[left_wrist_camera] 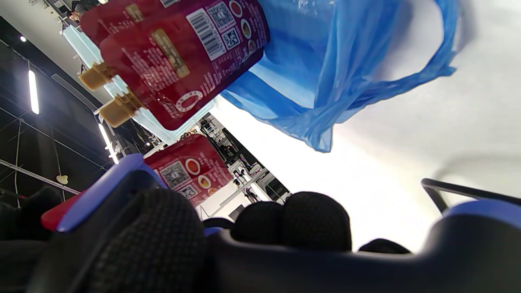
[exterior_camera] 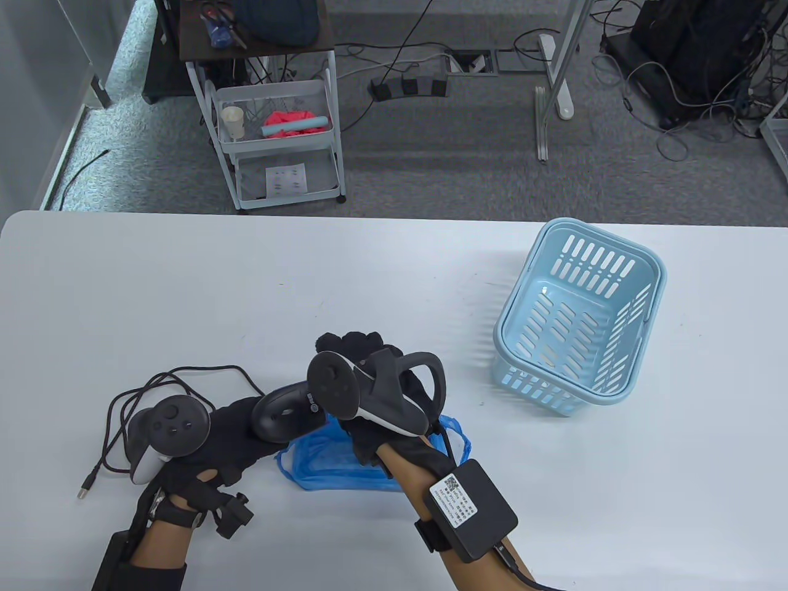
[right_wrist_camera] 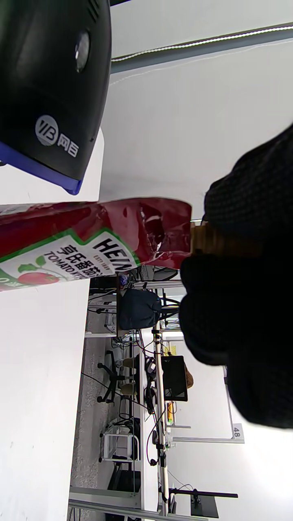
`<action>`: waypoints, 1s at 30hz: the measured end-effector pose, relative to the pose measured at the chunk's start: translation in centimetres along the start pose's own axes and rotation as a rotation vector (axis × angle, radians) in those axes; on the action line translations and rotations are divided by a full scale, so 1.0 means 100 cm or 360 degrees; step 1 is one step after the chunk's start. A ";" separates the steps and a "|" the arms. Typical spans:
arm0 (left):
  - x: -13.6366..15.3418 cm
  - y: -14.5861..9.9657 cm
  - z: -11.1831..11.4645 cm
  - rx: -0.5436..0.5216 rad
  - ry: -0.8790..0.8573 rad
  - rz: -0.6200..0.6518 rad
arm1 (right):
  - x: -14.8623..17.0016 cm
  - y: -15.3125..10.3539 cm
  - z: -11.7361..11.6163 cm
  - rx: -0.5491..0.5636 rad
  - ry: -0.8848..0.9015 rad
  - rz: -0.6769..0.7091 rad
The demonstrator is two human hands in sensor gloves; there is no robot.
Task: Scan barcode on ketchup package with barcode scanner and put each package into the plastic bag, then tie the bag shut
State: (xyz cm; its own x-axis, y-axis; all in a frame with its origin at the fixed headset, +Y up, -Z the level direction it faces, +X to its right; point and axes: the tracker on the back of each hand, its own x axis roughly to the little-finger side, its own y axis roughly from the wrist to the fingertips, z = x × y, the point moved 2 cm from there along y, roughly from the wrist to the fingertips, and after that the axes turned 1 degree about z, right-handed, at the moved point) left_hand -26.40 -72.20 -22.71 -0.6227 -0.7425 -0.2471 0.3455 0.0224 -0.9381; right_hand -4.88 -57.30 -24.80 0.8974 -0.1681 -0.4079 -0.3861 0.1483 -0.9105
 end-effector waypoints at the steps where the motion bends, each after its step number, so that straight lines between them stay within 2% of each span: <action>1: 0.000 0.000 0.000 0.0006 0.0001 0.0002 | 0.000 0.000 0.000 -0.0005 0.0001 -0.0002; 16: -0.001 0.000 0.002 0.0023 0.0026 -0.0001 | 0.002 -0.005 -0.002 -0.0033 0.0028 0.0004; 25: 0.012 -0.007 -0.022 -0.0122 -0.0046 -0.0093 | 0.001 -0.018 0.002 -0.0023 0.0073 0.0069; 30: 0.023 -0.010 -0.028 -0.0162 -0.0075 -0.0155 | -0.003 -0.027 0.003 -0.0052 0.0086 0.0147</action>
State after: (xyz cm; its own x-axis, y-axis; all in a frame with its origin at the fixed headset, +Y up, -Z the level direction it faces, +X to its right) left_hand -30.16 -72.01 -23.04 -0.6154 -0.7749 -0.1441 0.2104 0.0148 -0.9775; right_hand -4.07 -57.32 -22.18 0.8451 -0.2075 -0.4927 -0.4744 0.1337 -0.8701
